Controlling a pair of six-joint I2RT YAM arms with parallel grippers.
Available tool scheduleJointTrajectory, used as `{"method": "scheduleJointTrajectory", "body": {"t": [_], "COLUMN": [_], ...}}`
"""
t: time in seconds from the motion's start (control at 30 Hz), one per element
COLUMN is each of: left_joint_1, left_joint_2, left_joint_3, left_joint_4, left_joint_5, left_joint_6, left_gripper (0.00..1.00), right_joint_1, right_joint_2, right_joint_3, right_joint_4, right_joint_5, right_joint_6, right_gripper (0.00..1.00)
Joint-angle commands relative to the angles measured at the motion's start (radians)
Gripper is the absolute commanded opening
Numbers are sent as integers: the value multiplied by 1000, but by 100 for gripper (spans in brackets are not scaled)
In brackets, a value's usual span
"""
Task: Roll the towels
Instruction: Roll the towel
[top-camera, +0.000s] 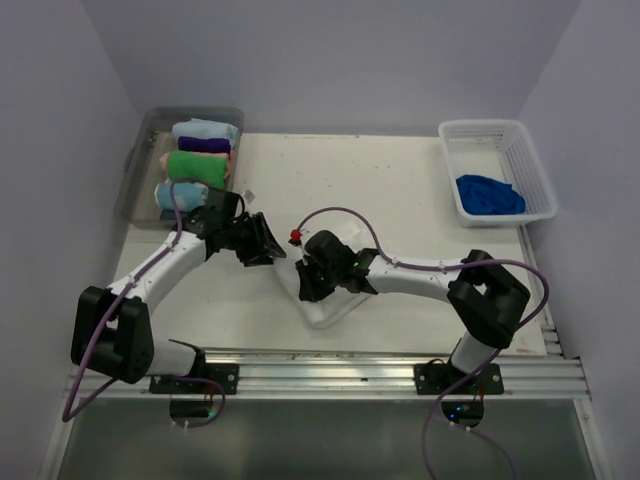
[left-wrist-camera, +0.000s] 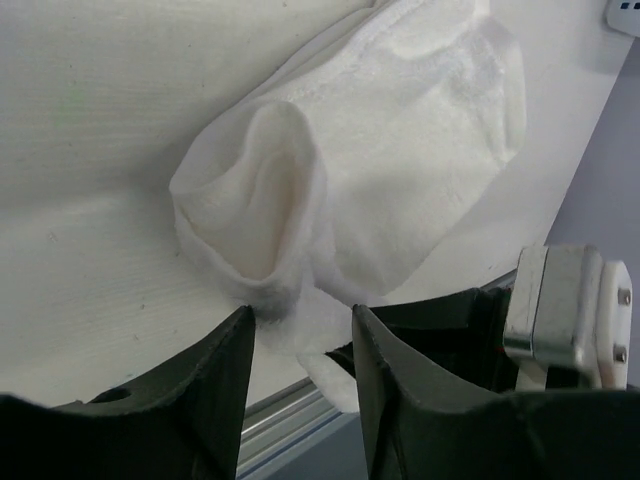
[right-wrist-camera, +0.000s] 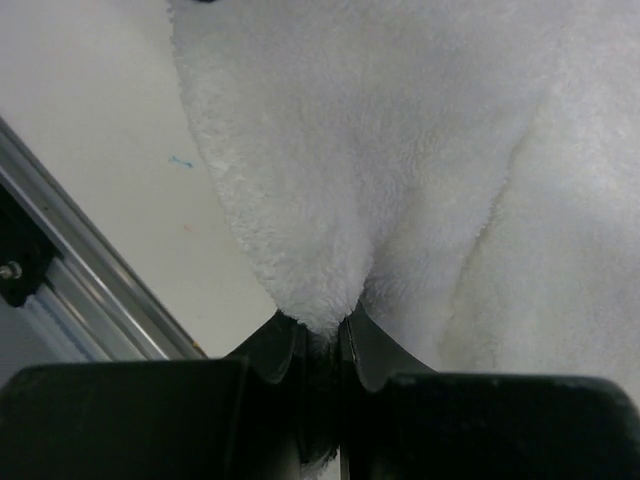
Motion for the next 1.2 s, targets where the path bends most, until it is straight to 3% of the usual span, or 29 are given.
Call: {"method": "scheduleJointTrajectory", "body": {"t": [0.0, 0.27, 0.7, 1.17], "left_joint_1": [5, 4, -91, -142], "left_joint_2": [-32, -58, 40, 215], "left_joint_3": [11, -72, -55, 11], "left_joint_4": [3, 112, 204, 318], "left_joint_5": [24, 112, 152, 172], "left_joint_6": [23, 17, 43, 23], "left_gripper": [45, 14, 4, 1], "right_joint_1": [-56, -179, -282, -329], "right_joint_2": [-44, -41, 26, 114], "right_joint_3": [-38, -166, -244, -243], "right_joint_4": [123, 329, 517, 543], "right_joint_5": [-229, -462, -620, -720], "right_joint_6": [87, 238, 364, 362], "right_gripper": [0, 0, 0, 0]}}
